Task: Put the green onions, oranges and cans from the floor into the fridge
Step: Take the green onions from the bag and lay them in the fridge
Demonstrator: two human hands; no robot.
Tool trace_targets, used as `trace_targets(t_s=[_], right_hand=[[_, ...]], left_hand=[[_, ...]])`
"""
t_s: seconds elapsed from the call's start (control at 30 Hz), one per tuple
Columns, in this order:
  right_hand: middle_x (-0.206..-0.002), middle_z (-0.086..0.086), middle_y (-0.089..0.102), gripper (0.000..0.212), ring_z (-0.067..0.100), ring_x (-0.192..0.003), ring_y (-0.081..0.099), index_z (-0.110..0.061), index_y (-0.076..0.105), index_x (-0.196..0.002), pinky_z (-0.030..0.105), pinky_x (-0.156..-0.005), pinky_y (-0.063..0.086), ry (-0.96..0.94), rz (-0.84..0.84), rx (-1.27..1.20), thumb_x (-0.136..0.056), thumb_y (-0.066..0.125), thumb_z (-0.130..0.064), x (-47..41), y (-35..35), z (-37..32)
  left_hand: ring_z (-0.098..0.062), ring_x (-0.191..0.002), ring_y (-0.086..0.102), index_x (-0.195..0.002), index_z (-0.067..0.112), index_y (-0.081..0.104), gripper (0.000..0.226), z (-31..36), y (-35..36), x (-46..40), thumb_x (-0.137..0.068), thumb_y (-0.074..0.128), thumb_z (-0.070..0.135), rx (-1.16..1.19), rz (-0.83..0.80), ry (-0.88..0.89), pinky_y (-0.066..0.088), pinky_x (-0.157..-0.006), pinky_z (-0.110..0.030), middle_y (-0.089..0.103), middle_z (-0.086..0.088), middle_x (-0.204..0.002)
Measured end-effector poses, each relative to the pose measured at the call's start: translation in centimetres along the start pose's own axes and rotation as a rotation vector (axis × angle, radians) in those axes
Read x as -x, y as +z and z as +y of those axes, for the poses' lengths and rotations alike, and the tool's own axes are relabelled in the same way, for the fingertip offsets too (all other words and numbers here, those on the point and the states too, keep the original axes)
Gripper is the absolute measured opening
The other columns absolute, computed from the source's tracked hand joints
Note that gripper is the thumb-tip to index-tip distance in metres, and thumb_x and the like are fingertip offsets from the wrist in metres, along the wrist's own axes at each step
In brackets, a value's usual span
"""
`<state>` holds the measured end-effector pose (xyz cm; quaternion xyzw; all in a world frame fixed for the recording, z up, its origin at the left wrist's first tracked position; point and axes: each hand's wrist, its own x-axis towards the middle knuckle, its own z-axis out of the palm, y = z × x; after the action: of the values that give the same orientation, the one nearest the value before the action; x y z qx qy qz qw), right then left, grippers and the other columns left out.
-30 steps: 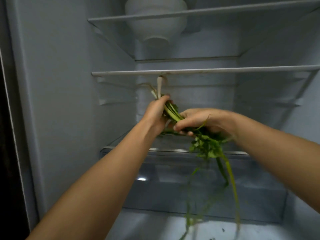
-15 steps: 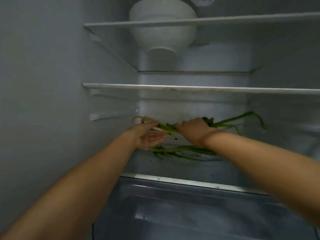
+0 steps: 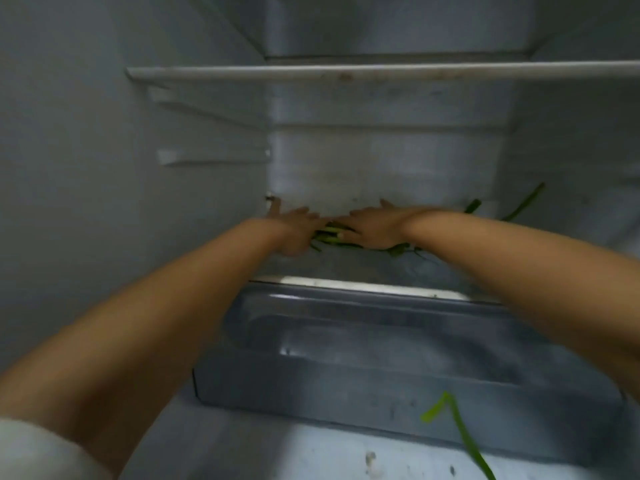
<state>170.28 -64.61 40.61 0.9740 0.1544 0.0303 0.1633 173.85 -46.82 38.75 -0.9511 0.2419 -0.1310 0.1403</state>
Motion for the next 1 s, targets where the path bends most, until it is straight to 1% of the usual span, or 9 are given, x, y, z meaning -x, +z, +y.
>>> trace_targets(t_s=[0.17, 0.27, 0.37, 0.47, 0.53, 0.6, 0.7, 0.83, 1.0], right_hand=[[-0.159, 0.002, 0.016, 0.051, 0.019, -0.146, 0.015, -0.026, 0.017, -0.151, 0.039, -0.12, 0.004, 0.018, 0.215, -0.156, -0.103, 0.027, -0.037, 4.2, -2.0, -0.8], [-0.149, 0.004, 0.039, 0.043, 0.02, -0.136, 0.037, -0.02, 0.041, -0.143, 0.023, -0.108, 0.027, 0.043, 0.396, -0.413, -0.101, 0.04, -0.027, 9.3, -4.3, -1.6], [-0.112, 0.004, 0.067, 0.024, 0.014, -0.105, 0.063, -0.014, 0.063, -0.115, 0.025, -0.085, 0.05, 0.027, 0.506, -0.745, -0.098, 0.046, -0.019, 15.9, -5.1, -3.5], [-0.076, -0.001, 0.069, 0.017, 0.007, -0.068, 0.067, -0.013, 0.065, -0.089, 0.018, -0.055, 0.053, 0.034, 0.372, -1.064, -0.096, 0.05, -0.012, 22.9, -1.9, -5.7], [-0.07, -0.002, 0.07, 0.017, 0.005, -0.063, 0.066, -0.013, 0.067, -0.088, 0.019, -0.054, 0.051, 0.082, 0.144, -1.044, -0.095, 0.052, -0.011, 26.5, 2.1, -7.0], [-0.074, -0.003, 0.07, 0.015, 0.005, -0.065, 0.066, -0.017, 0.069, -0.095, 0.02, -0.058, 0.052, 0.148, -0.094, -0.937, -0.094, 0.054, -0.013, 28.6, 6.3, -8.7], [-0.073, -0.007, 0.066, 0.023, 0.005, -0.06, 0.06, -0.028, 0.066, -0.105, 0.016, -0.058, 0.049, 0.199, -0.209, -0.839, -0.091, 0.053, -0.014, 29.9, 10.5, -10.9], [-0.071, -0.022, 0.049, 0.027, -0.002, -0.07, 0.05, -0.03, 0.064, -0.116, 0.013, -0.064, 0.04, 0.237, -0.085, -0.78, -0.094, 0.051, -0.024, 31.2, 12.3, -13.1], [-0.072, -0.003, 0.061, 0.023, 0.018, -0.077, 0.059, -0.02, 0.06, -0.073, 0.034, -0.075, 0.048, 0.345, 0.088, -0.78, -0.093, 0.053, -0.029, 31.4, 12.8, -13.6]], left_hand=[[-0.03, -0.145, 0.02, -0.152, 0.019, 0.011, 0.072, 0.7, -0.3, 0.9, -0.095, 0.053, 0.031, 0.181, -0.004, -0.002, 0.016, -0.119, -0.039, 0.016, -0.011, -0.159], [-0.032, -0.143, 0.023, -0.152, 0.022, 0.013, 0.07, 0.5, -0.4, 1.6, -0.093, 0.051, 0.029, 0.194, -0.008, -0.039, 0.017, -0.118, -0.045, 0.018, -0.012, -0.158], [-0.036, -0.136, 0.034, -0.145, 0.021, 0.028, 0.059, 2.3, -1.3, 3.7, -0.089, 0.046, 0.023, 0.244, 0.066, -0.056, 0.025, -0.115, -0.048, 0.032, -0.017, -0.151], [-0.038, -0.12, 0.047, -0.13, 0.011, 0.048, 0.04, 7.0, -3.7, 8.1, -0.091, 0.044, 0.013, 0.353, 0.505, -0.08, 0.039, -0.1, -0.048, 0.052, -0.02, -0.13], [-0.037, -0.096, 0.057, -0.103, 0.007, 0.061, 0.023, 11.4, -4.3, 11.6, -0.089, 0.045, 0.016, 0.419, 0.882, 0.14, 0.047, -0.079, -0.046, 0.064, -0.017, -0.101], [-0.032, -0.073, 0.059, -0.082, 0.008, 0.065, 0.016, 15.7, -3.2, 14.8, -0.082, 0.051, 0.015, 0.326, 1.069, 0.488, 0.045, -0.063, -0.04, 0.064, -0.012, -0.078], [-0.027, -0.074, 0.06, -0.083, 0.015, 0.068, 0.015, 19.9, 1.0, 17.2, -0.076, 0.055, 0.016, -0.057, 0.958, 0.877, 0.042, -0.073, -0.037, 0.062, -0.006, -0.078], [-0.02, -0.096, 0.064, -0.107, 0.023, 0.07, 0.034, 20.5, 5.0, 16.9, -0.076, 0.056, 0.023, -0.385, 0.682, 0.843, 0.046, -0.098, -0.043, 0.067, -0.001, -0.098], [-0.017, -0.084, 0.064, -0.08, 0.027, 0.071, 0.014, 21.0, 5.0, 16.1, -0.071, 0.063, 0.02, -0.511, 0.579, 0.858, 0.049, -0.092, -0.037, 0.067, 0.004, -0.088]])
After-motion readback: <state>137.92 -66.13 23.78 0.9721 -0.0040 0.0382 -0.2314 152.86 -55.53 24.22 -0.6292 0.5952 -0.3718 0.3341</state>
